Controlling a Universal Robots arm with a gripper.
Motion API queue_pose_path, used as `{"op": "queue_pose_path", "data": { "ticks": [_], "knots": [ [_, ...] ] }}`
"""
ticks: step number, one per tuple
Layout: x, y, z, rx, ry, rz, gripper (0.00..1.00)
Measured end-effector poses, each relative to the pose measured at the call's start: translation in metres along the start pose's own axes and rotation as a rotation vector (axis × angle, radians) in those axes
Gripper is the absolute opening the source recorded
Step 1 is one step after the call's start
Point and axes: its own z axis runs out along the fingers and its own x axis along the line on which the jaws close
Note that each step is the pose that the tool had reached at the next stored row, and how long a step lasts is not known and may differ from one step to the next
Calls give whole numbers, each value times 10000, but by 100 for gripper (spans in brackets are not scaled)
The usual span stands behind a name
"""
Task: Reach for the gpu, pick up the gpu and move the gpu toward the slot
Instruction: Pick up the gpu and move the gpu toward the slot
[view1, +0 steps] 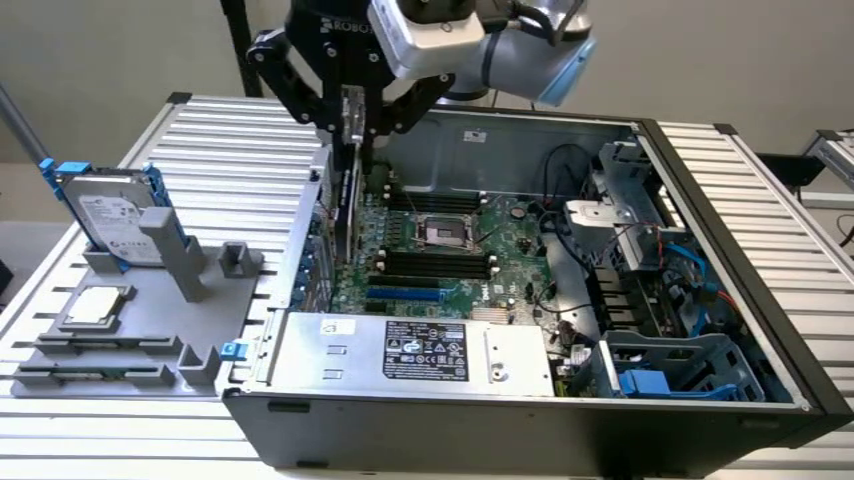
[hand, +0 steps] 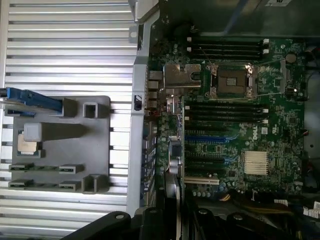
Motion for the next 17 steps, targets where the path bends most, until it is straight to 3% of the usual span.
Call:
{"op": "queue_pose_path", "data": {
  "ticks": [16, 17],
  "knots": [
    [-733, 49, 63, 1, 1, 1, 26],
    [-824, 66, 64, 1, 1, 0, 26]
  ]
}}
